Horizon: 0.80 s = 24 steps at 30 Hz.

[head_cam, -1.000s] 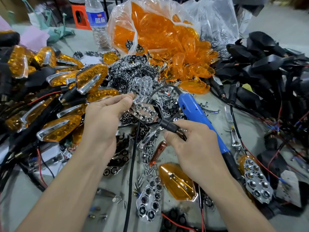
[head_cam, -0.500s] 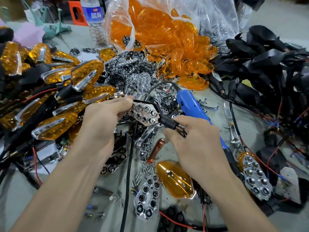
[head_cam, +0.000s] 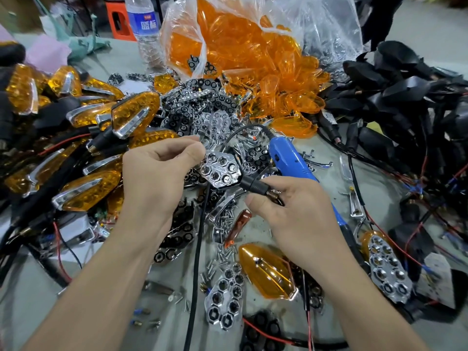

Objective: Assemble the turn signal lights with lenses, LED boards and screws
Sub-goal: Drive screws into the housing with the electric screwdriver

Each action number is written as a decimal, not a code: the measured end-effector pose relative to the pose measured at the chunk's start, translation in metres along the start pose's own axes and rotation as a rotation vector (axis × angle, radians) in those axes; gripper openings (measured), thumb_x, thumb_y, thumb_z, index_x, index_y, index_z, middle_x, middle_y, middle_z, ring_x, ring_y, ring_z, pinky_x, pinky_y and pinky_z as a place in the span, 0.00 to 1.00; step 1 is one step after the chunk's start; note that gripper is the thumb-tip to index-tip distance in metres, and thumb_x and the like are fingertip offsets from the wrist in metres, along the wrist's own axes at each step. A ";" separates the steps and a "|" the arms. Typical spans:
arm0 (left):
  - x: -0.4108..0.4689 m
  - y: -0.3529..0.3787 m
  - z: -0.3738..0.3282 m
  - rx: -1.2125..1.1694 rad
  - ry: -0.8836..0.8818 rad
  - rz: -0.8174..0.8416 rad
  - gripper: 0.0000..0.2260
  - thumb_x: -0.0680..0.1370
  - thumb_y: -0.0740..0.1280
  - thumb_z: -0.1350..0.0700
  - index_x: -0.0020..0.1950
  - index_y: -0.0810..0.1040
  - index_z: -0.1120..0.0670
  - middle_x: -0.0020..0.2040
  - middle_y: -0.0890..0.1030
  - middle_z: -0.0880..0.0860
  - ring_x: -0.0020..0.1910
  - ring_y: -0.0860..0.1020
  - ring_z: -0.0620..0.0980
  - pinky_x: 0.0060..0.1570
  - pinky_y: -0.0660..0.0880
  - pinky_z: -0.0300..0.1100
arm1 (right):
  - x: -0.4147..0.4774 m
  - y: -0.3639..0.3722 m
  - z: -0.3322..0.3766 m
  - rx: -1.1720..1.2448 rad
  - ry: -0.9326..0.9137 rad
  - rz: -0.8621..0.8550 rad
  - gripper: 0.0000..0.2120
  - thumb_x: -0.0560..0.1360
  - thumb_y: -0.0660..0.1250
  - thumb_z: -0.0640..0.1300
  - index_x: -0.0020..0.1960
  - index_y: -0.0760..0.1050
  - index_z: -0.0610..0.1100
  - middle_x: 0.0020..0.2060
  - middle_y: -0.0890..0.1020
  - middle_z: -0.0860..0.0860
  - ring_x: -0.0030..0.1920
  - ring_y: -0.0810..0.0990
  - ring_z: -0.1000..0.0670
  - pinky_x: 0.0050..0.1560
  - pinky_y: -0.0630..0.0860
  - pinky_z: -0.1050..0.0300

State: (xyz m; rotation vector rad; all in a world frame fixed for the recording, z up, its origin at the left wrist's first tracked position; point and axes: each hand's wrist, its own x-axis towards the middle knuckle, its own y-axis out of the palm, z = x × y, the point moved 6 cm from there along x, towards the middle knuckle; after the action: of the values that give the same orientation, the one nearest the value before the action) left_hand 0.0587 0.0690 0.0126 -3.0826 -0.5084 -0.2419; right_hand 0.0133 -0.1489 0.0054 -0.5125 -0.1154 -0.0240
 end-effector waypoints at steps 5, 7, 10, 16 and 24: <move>-0.003 0.005 0.004 -0.016 -0.033 0.057 0.06 0.77 0.75 0.57 0.50 0.89 0.46 0.49 0.88 0.48 0.51 0.86 0.50 0.51 0.82 0.48 | 0.000 -0.001 -0.002 0.102 0.025 0.030 0.07 0.76 0.76 0.50 0.40 0.83 0.52 0.22 0.68 0.56 0.23 0.63 0.56 0.26 0.61 0.65; -0.005 0.008 0.003 -0.022 -0.040 0.078 0.08 0.79 0.73 0.56 0.52 0.89 0.44 0.50 0.88 0.48 0.52 0.86 0.49 0.48 0.84 0.48 | 0.000 -0.001 -0.002 0.115 0.022 0.041 0.03 0.75 0.76 0.50 0.43 0.84 0.53 0.24 0.73 0.53 0.25 0.65 0.57 0.27 0.63 0.63; -0.007 0.012 -0.002 -0.067 -0.042 0.114 0.09 0.80 0.72 0.59 0.46 0.90 0.46 0.46 0.88 0.50 0.44 0.87 0.49 0.38 0.84 0.45 | 0.000 -0.001 -0.004 0.110 0.032 0.065 0.03 0.75 0.76 0.51 0.45 0.85 0.53 0.25 0.72 0.53 0.25 0.66 0.56 0.29 0.65 0.60; -0.015 0.021 -0.010 -0.041 0.038 0.240 0.07 0.77 0.75 0.59 0.44 0.90 0.47 0.41 0.88 0.52 0.37 0.84 0.46 0.33 0.81 0.41 | -0.003 0.009 0.000 0.327 0.099 0.210 0.18 0.73 0.69 0.64 0.46 0.82 0.49 0.38 0.86 0.45 0.37 0.85 0.39 0.36 0.80 0.48; -0.022 0.029 -0.016 -0.080 0.097 0.389 0.07 0.75 0.74 0.58 0.49 0.89 0.47 0.47 0.89 0.53 0.43 0.86 0.50 0.39 0.82 0.43 | -0.008 0.014 0.010 0.533 0.219 0.378 0.16 0.82 0.68 0.45 0.36 0.80 0.52 0.34 0.83 0.43 0.30 0.78 0.46 0.27 0.72 0.60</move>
State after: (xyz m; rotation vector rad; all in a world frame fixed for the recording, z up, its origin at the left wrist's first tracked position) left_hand 0.0450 0.0341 0.0259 -3.1385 0.1095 -0.4075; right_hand 0.0051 -0.1322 0.0065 0.0088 0.1886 0.3128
